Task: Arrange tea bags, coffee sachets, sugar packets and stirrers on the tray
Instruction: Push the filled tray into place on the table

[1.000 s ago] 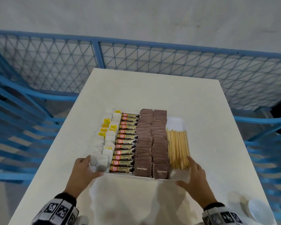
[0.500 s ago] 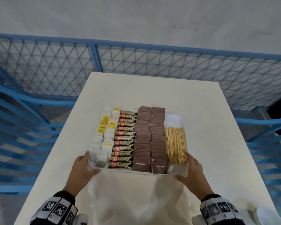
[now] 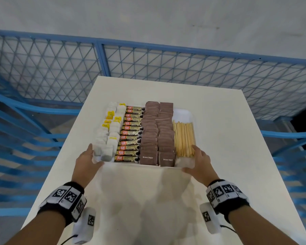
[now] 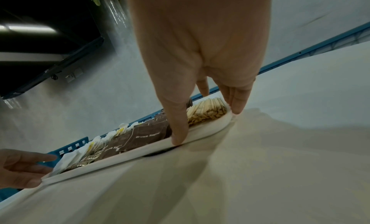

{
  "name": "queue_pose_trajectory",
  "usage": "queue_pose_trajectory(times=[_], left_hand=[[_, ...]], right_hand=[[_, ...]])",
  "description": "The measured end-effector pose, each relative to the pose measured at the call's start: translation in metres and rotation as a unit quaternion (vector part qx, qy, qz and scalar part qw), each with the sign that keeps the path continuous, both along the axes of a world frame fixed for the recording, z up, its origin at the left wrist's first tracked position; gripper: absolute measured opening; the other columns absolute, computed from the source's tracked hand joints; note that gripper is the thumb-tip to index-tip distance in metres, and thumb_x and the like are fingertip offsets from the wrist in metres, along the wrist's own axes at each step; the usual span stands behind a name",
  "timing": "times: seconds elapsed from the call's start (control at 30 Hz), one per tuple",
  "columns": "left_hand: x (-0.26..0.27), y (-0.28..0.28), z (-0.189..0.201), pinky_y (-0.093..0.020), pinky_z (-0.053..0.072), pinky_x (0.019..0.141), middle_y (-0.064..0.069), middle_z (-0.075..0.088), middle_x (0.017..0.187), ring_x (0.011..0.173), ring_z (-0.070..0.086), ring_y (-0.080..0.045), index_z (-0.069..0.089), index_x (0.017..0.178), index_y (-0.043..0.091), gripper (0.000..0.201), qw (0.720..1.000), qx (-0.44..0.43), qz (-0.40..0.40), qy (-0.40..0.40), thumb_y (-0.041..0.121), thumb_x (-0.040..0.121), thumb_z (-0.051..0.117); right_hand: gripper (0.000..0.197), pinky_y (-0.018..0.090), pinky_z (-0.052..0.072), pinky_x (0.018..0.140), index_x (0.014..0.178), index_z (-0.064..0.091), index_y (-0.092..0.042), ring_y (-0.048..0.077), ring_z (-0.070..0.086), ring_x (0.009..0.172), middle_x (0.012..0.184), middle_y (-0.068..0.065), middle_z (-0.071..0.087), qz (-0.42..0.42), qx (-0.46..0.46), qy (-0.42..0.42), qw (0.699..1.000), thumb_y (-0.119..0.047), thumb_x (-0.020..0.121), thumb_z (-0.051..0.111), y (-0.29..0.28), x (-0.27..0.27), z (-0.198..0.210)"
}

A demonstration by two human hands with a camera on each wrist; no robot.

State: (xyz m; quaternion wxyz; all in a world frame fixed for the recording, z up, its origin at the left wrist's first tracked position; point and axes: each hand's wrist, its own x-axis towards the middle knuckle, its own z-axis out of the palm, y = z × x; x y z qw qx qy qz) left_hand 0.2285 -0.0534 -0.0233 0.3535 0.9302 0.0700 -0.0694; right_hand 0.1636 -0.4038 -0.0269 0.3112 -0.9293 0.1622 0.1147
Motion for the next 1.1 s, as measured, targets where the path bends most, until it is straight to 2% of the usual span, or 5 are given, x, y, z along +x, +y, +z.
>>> queue_pose_trajectory(times=[0.1, 0.27, 0.53, 0.93, 1.1], left_hand=[[0.013, -0.003, 0.004, -0.030, 0.034, 0.083, -0.022, 0.059, 0.120, 0.111, 0.054, -0.038, 0.045, 0.131, -0.002, 0.056, 1.000, -0.015, 0.005, 0.001, 0.008, 0.081, 0.070], [0.033, -0.004, 0.005, -0.035, 0.036, 0.091, -0.023, 0.056, 0.126, 0.115, 0.051, -0.039, 0.043, 0.134, 0.000, 0.061, 1.000, -0.016, 0.000, 0.007, 0.015, 0.082, 0.070], [0.055, 0.000, 0.003, -0.030, 0.033, 0.083, -0.020, 0.060, 0.120, 0.108, 0.054, -0.036, 0.050, 0.124, 0.005, 0.045, 1.000, -0.017, -0.003, 0.004, 0.015, 0.084, 0.068], [0.059, 0.009, -0.004, -0.044, 0.036, 0.103, -0.021, 0.050, 0.134, 0.122, 0.047, -0.037, 0.033, 0.143, 0.003, 0.070, 0.998, 0.036, -0.005, 0.046, 0.015, 0.083, 0.068], [0.032, -0.005, 0.003, -0.044, 0.039, 0.101, -0.021, 0.049, 0.129, 0.116, 0.049, -0.036, 0.038, 0.139, 0.006, 0.063, 1.000, 0.024, -0.009, -0.014, 0.007, 0.082, 0.065]], right_hand=[[0.096, 0.037, 0.026, 0.107, 0.145, 0.016, -0.012, 0.031, 0.029, 0.131, 0.141, 0.015, 0.035, -0.008, 0.005, 0.008, 1.000, -0.026, 0.073, 0.077, -0.001, 0.014, -0.002], [0.095, 0.037, 0.026, 0.106, 0.144, 0.018, -0.012, 0.032, 0.032, 0.129, 0.140, 0.015, 0.038, -0.008, -0.002, 0.006, 1.000, -0.026, 0.072, 0.077, -0.001, 0.037, -0.008], [0.095, 0.037, 0.027, 0.107, 0.144, 0.018, -0.012, 0.031, 0.035, 0.128, 0.138, 0.014, 0.040, 0.000, -0.023, 0.002, 1.000, -0.027, 0.071, 0.077, 0.000, 0.062, -0.011], [0.085, 0.039, 0.025, 0.109, 0.145, 0.016, -0.008, 0.033, 0.030, 0.132, 0.143, 0.015, 0.036, -0.013, -0.018, 0.010, 1.000, -0.020, 0.080, 0.070, 0.006, 0.055, -0.001], [0.075, 0.037, 0.031, 0.104, 0.145, 0.018, -0.011, 0.032, 0.036, 0.128, 0.139, 0.015, 0.040, -0.057, -0.005, -0.010, 0.998, -0.018, 0.084, 0.063, 0.011, 0.018, 0.004]])
